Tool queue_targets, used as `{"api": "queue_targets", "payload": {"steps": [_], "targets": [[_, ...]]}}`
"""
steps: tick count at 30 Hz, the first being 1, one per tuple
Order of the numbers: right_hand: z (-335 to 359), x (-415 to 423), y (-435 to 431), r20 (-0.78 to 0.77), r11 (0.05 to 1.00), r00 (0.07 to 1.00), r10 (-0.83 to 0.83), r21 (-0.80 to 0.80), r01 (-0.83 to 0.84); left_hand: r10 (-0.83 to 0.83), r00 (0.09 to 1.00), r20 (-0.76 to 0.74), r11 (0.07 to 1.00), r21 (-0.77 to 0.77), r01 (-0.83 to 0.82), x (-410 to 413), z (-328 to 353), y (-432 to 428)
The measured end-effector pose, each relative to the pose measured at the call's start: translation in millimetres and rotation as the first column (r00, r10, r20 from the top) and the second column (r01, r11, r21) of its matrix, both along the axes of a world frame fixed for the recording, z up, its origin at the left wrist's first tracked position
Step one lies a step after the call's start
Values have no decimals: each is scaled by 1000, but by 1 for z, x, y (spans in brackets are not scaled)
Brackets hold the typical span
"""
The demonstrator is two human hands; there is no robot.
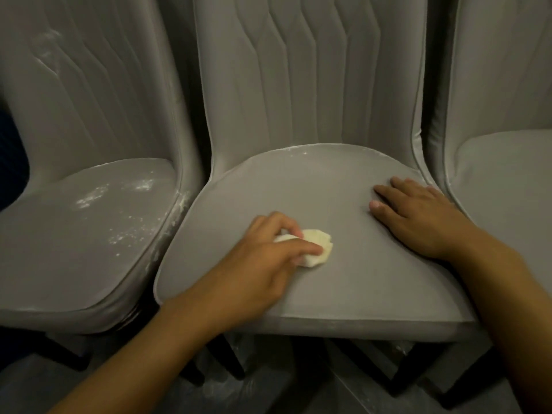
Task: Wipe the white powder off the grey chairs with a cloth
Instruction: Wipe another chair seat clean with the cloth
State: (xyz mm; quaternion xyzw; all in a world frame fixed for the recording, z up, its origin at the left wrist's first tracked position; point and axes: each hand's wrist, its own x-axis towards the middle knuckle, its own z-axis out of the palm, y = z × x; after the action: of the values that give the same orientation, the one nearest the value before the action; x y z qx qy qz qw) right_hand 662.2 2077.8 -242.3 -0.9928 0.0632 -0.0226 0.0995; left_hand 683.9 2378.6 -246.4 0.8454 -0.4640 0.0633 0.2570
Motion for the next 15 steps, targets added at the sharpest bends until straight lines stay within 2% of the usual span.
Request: {"api": "queue_targets", "payload": {"steps": [2, 4, 6, 8, 10, 11, 13, 15], "targets": [[2, -2, 1, -3, 1000, 1000, -1, -10, 1, 8, 998, 70, 999, 45, -11, 20, 2, -17], [2, -2, 2, -13, 1000, 1000, -7, -4, 7, 169, 980, 101, 977, 114, -180, 61, 0, -21], [2, -3, 3, -19, 1000, 1000, -15, 13, 15, 444, 891, 96, 878, 150, -454, 112, 0, -13], [3, -2, 3, -15, 1000, 1000, -11, 11, 11, 640, 763, 92, 741, 191, -644, 151, 1, 0], [1, 0, 4, -11, 1000, 1000, -13, 3, 13, 748, 654, 111, 625, 212, -751, 174, 1, 4], [0, 1, 3, -10, 1000, 1000, -17, -1, 17, 766, 632, 114, 604, 207, -769, 179, 1, -2], [0, 4, 2, 0, 1000, 1000, -27, -7, 27, 738, 670, 82, 648, 191, -737, 183, 0, -19], [0, 5, 2, 7, 999, 999, -33, -3, 33, 627, 778, 44, 765, 154, -626, 177, -4, -38]]}}
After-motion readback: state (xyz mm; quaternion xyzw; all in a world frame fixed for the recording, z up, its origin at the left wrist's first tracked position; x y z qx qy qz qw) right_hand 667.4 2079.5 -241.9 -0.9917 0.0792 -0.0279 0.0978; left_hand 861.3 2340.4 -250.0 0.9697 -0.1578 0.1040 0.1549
